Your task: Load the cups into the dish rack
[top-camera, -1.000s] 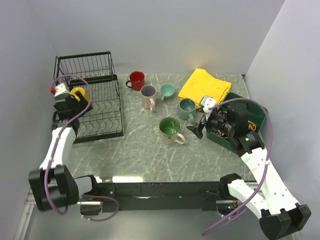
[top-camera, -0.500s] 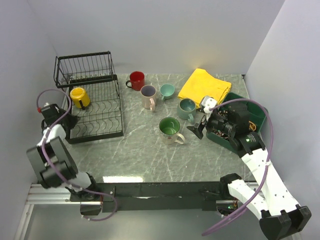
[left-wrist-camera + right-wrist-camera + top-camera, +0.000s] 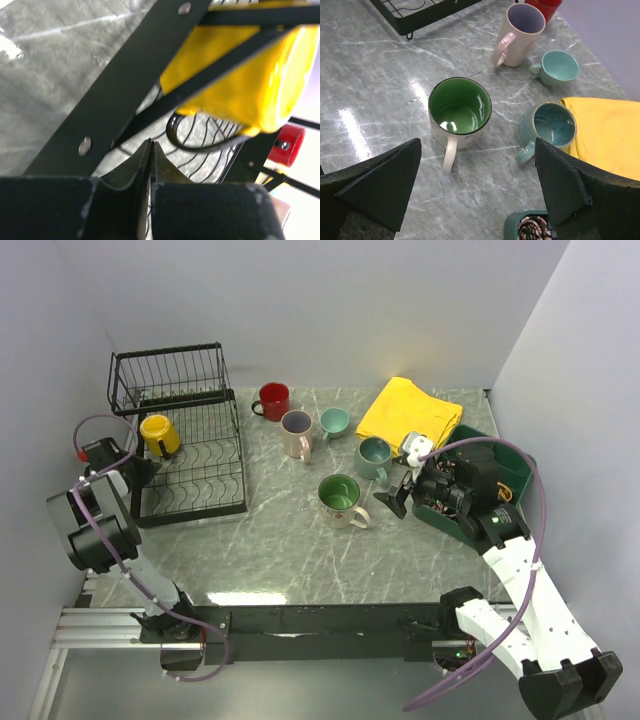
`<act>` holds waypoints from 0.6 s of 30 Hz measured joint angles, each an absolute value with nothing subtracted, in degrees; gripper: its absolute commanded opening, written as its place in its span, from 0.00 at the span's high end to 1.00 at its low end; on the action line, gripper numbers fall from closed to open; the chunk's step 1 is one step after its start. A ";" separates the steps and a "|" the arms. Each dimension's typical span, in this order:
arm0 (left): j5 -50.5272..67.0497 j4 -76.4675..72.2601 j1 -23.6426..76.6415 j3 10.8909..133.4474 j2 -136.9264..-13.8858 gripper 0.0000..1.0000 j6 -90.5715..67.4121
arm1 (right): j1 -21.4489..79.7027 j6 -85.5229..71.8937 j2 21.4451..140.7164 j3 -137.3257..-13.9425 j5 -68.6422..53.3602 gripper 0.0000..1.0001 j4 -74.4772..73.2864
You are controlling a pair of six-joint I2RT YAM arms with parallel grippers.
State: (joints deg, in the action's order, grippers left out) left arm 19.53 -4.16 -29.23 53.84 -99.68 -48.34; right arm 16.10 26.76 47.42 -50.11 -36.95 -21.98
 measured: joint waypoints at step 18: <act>21.06 -9.30 -26.48 62.08 -108.62 0.74 -58.15 | 16.08 26.96 48.71 -50.13 -37.15 0.00 -22.98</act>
